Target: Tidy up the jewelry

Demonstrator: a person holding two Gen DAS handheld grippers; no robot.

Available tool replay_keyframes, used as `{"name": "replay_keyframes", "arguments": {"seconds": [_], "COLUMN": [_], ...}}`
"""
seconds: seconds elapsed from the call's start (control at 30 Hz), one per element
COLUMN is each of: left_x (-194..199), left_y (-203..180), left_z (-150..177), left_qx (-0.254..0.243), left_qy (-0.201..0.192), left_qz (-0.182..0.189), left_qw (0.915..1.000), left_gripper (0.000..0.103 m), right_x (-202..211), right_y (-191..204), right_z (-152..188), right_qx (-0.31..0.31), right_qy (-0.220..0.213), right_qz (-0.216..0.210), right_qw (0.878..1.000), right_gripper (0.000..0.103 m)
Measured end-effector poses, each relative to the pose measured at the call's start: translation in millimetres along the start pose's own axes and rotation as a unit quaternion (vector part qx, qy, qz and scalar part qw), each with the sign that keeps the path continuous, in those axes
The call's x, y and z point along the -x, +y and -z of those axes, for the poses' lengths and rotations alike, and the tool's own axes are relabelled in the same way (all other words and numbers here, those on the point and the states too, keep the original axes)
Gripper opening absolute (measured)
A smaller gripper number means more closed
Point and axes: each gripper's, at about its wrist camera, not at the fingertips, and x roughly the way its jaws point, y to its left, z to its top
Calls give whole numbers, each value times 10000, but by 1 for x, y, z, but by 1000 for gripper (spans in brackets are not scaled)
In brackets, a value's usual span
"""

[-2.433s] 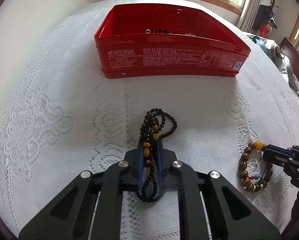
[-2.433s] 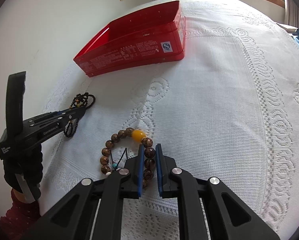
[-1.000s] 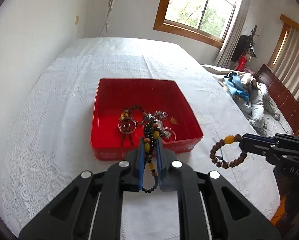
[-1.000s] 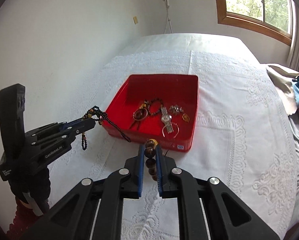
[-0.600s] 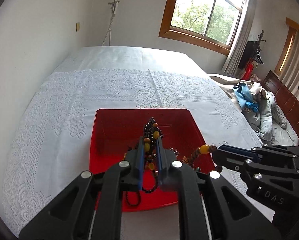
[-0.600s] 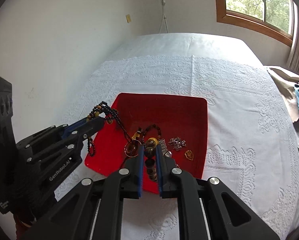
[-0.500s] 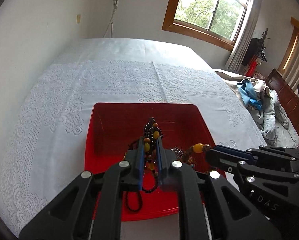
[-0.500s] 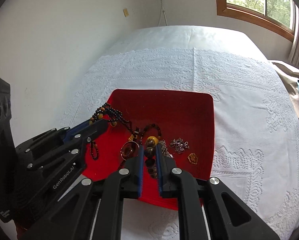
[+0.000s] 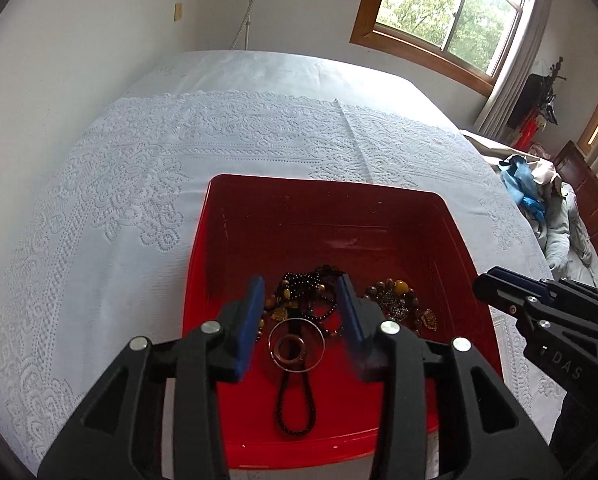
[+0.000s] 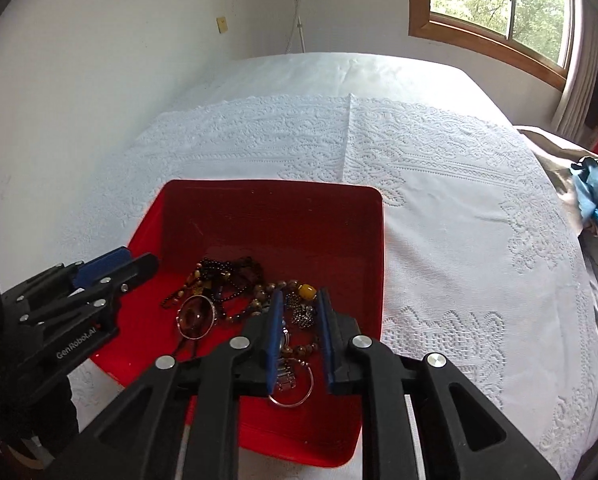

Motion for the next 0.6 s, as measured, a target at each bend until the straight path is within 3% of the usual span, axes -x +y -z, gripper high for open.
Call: {"name": "replay_keyframes", "arguments": {"seconds": [0.1,0.2,0.27,0.43,0.6], "left_x": [25,51,64,86,99], "left_y": [0,-1,0,-2,-1], "left_z": [13,32,42,60,78], "left_qx": [-3,-41,-29,-103,-266], "left_qy": [-175,-314,-354,-373,-377], "left_qz": [-68,-116,-86,-129,-389], "left_qw": [9998,9994,9993,9992,9982], "left_gripper": [63,71,79,91,99], "right_x": [29,52,61,71,73], "right_y": [6,17,19,21,15], "right_z": [14,27,36,55,71], "right_qx": [110,285,265,113,-94], "right_qy": [-347,-639,-694,-590,-425], "right_qz": [-34,85,85,257,232], "right_qw": [9993,9975,9972,9979,9988], "right_gripper": [35,44,51,83,91]}}
